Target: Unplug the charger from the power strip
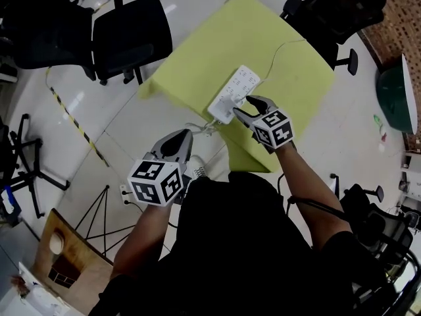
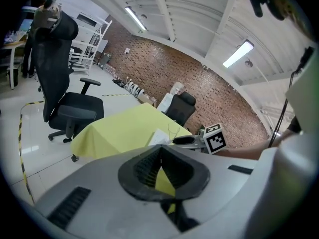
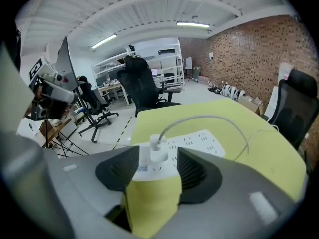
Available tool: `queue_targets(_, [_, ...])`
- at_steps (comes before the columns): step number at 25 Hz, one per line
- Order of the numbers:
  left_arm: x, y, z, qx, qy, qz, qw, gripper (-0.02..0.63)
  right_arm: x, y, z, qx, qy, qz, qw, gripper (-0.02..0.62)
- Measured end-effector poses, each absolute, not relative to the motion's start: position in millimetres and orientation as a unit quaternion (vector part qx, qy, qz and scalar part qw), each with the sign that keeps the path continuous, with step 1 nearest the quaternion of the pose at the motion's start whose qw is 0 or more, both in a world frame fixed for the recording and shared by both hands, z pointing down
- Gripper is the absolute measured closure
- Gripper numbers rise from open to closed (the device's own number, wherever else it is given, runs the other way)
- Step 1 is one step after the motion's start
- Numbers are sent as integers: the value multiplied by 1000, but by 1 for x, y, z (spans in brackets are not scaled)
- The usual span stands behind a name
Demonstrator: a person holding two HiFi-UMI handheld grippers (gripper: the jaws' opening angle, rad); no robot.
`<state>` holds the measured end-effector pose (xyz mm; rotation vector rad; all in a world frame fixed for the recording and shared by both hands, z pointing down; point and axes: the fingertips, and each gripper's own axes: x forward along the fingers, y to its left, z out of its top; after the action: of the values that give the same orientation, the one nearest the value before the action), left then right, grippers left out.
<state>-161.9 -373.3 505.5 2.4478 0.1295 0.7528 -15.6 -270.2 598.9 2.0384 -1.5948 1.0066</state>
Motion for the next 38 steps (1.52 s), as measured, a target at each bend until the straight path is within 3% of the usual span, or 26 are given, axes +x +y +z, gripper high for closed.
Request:
queue_targets(10, [-174, -395, 510, 917, 12, 277, 287, 600, -12, -300, 619, 707, -579, 365, 181, 350])
queue_targets(19, [-186, -421, 508, 919, -19, 267, 289, 599, -12, -302, 627, 712, -563, 369, 201, 449])
queue_targets(26, [-199, -416, 504, 921, -14, 264, 287, 600, -17, -300, 623, 725, -549, 359, 209, 456])
queue_targets(38, [-195, -400, 496, 927, 23, 259, 270, 600, -27, -267, 557, 765, -528, 349, 121, 456])
